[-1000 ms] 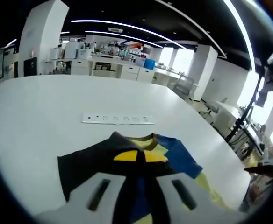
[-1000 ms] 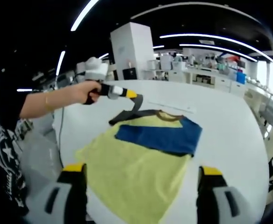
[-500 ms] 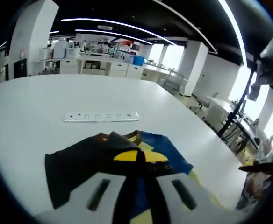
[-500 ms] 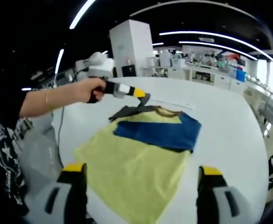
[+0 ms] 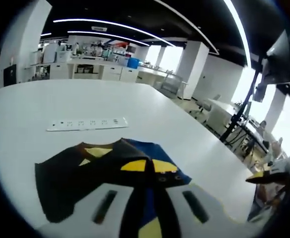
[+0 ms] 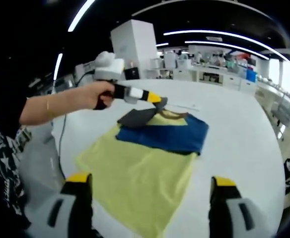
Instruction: Fold the garment on the visible template until the final outline fits inside the template.
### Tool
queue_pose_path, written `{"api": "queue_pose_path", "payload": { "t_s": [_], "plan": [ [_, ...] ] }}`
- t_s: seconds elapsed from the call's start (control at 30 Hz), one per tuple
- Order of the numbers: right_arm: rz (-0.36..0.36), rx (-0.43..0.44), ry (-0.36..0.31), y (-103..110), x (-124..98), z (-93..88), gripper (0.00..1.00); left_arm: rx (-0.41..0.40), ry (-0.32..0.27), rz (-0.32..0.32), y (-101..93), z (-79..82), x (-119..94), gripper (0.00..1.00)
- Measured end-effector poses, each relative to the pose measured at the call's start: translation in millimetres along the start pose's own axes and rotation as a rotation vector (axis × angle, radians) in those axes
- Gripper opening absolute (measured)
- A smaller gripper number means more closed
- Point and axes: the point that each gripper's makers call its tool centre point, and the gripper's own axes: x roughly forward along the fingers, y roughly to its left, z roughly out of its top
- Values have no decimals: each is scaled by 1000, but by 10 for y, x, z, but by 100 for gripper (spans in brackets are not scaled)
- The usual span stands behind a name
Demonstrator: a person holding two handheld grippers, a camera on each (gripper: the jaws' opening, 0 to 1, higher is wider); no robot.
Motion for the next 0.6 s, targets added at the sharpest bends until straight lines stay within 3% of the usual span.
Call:
{"api": "queue_pose_path", "payload": {
  "t_s": [0.6],
  "plan": [
    [-1, 4, 14, -15, 42, -50, 100, 35, 18, -130, -381, -188, 169, 0]
  ]
}}
